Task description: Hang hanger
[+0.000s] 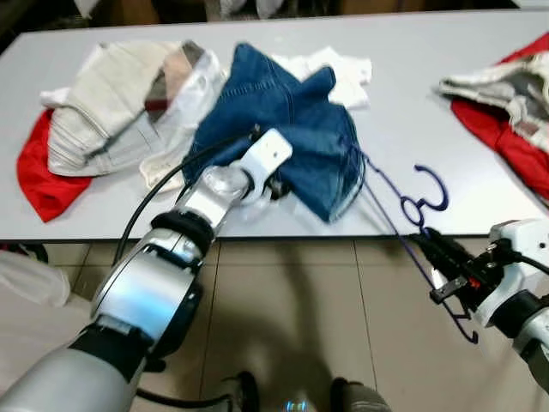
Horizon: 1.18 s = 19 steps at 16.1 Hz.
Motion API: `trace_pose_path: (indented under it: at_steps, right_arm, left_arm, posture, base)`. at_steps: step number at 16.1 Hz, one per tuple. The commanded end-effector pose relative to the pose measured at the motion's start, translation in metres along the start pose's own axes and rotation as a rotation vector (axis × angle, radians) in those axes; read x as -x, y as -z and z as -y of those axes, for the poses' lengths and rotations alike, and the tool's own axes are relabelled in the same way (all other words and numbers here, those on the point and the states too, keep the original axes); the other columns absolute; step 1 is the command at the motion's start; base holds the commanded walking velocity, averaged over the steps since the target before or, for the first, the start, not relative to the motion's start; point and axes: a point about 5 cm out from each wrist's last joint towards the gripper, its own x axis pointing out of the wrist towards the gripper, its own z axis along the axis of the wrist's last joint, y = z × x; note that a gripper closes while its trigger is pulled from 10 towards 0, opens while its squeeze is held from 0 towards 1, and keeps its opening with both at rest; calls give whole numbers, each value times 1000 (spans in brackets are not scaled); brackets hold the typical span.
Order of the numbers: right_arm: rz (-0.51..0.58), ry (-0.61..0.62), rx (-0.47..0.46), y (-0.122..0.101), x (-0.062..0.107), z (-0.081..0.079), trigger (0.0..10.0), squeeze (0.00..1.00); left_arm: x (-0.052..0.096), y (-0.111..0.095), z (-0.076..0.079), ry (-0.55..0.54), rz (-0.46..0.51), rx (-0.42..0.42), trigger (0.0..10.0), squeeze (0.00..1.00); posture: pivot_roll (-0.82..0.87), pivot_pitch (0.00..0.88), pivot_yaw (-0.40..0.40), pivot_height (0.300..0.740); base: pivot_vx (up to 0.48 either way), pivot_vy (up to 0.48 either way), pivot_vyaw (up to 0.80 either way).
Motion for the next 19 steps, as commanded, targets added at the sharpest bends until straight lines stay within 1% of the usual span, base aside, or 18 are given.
trace_pose_path:
  at_steps: [1,2,3,4,5,6,7,8,9,10,11,12,14,15,16,17,18,19]
  right_arm:
    - [12,0,-3,-4,0,-3,10000,0]
    - [28,3,-6,-6,-2,-3,10000,0]
    - [40,4,-10,-7,-4,-3,10000,0]
    - [66,0,-21,-9,-10,-2,10000,0]
    - [77,-6,-26,-10,-14,-3,10000,0]
    - [83,-20,-30,-10,-20,-4,10000,0]
    - [83,-32,-29,-10,-24,-5,10000,0]
    - [91,-59,-20,-11,-30,-9,10000,0]
    - [94,-64,-18,-11,-33,-10,10000,0]
    - [103,-68,-22,-12,-38,-10,10000,0]
    - [107,-69,-39,-11,-42,-10,10000,0]
    - [107,-69,-42,-10,-42,-10,10000,0]
    - [113,-71,-63,-11,-45,-12,10000,0]
    - [125,-69,-94,-11,-48,-12,10000,0]
    - [128,-72,-105,-11,-51,-13,10000,0]
    - [128,-71,-101,-11,-57,-16,10000,0]
    - [137,-69,-87,-13,-62,-19,10000,0]
    - [153,-54,-68,-16,-66,-19,10000,0]
  left_arm:
    - [1,0,-4,-34,4,37,10000,0]
    - [1,-7,-6,-22,63,142,10000,0]
    - [1,-12,-7,5,104,200,10000,0]
    - [4,-18,-9,70,180,290,10000,0]
    - [5,-21,-9,130,213,324,10000,0]
    - [9,-20,-7,232,237,298,10000,0]
    - [12,-17,-7,282,231,280,10000,0]
    - [19,-6,-12,319,201,232,10000,0]
    - [24,0,-16,319,191,231,10000,0]
    - [38,10,-23,302,206,249,10000,0]
    - [60,20,-20,331,248,216,10000,0]
    - [64,21,-18,335,262,203,10000,0]
    - [80,21,-17,268,310,283,10000,0]
    - [91,11,-23,126,442,362,10000,0]
    - [96,5,-27,17,523,435,10000,0]
    - [100,7,-29,-107,543,513,10000,0]
    - [100,9,-22,-158,546,536,10000,1000]
    - [99,7,-15,-160,549,545,10000,1000]
  posture:
    - [-275,221,124,740]
    - [-258,203,124,740]
    - [-245,190,121,740]
    - [-231,174,114,740]
    - [-220,162,110,740]
    - [-198,135,101,740]
    - [-187,118,99,740]
    - [-173,101,102,740]
    - [-167,88,106,740]
    - [-160,71,106,740]
    - [-148,56,96,740]
    - [-146,54,94,740]
    - [-133,37,68,740]
    - [-128,29,52,740]
    - [-122,21,38,740]
    - [-120,16,33,740]
    - [-120,16,31,740]
    - [-108,20,27,740]
  base:
    - [0,0,0]
    - [0,0,0]
    - [0,0,0]
    - [0,0,0]
    - [0,0,0]
    - [0,0,0]
    - [0,0,0]
    - [0,0,0]
    - [0,0,0]
    - [0,0,0]
    - [0,0,0]
    - [0,0,0]
    - [0,0,0]
    - [0,0,0]
    - [0,0,0]
    - [0,0,0]
    - [0,0,0]
    - [0,0,0]
